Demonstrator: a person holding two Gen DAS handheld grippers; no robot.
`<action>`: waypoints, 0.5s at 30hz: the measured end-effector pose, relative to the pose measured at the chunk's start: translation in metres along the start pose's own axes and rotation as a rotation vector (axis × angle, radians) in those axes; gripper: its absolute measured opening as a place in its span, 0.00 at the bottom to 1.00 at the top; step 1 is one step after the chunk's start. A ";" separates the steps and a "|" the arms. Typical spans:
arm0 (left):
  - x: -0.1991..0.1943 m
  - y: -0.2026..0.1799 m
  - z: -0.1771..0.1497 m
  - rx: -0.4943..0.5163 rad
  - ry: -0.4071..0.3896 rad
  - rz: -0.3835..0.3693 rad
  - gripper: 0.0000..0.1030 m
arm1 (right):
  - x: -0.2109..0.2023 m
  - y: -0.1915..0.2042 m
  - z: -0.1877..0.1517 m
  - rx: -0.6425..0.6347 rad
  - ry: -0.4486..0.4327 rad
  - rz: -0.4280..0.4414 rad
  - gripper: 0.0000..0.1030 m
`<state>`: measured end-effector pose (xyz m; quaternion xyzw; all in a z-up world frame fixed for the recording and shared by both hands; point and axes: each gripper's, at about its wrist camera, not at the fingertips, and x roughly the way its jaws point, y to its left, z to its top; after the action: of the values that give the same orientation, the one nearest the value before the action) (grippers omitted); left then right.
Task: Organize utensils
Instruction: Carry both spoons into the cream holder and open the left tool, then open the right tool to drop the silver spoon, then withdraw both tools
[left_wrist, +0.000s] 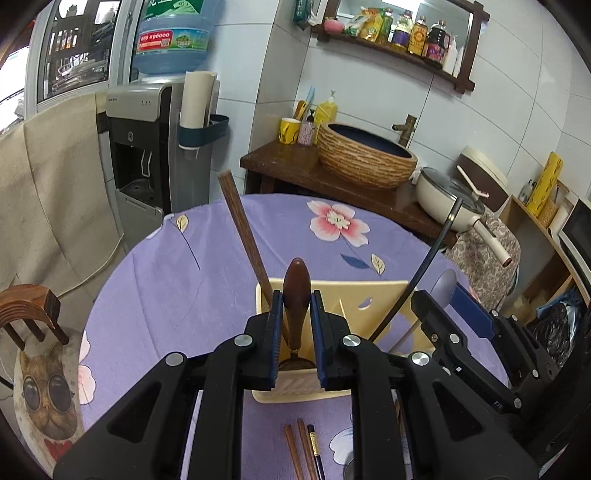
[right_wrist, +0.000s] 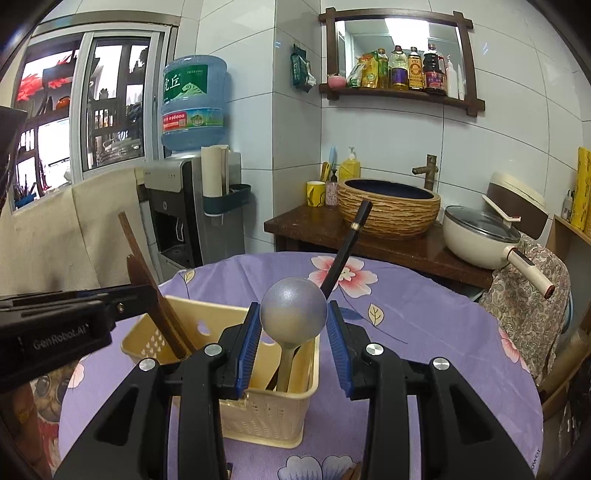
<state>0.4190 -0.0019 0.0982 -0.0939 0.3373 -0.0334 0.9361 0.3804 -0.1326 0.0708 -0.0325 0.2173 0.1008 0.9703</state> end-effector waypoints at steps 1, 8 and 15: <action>0.003 0.000 -0.003 0.001 0.007 -0.002 0.15 | 0.001 0.000 -0.001 0.001 0.002 -0.002 0.34; 0.014 0.004 -0.014 0.006 0.029 0.002 0.15 | 0.003 -0.004 -0.009 -0.002 0.001 -0.016 0.34; -0.011 0.003 -0.015 0.027 -0.040 0.005 0.22 | -0.010 -0.012 -0.007 0.014 -0.038 -0.006 0.42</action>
<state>0.4009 -0.0003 0.0927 -0.0810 0.3183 -0.0336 0.9439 0.3711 -0.1464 0.0690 -0.0243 0.1995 0.0970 0.9748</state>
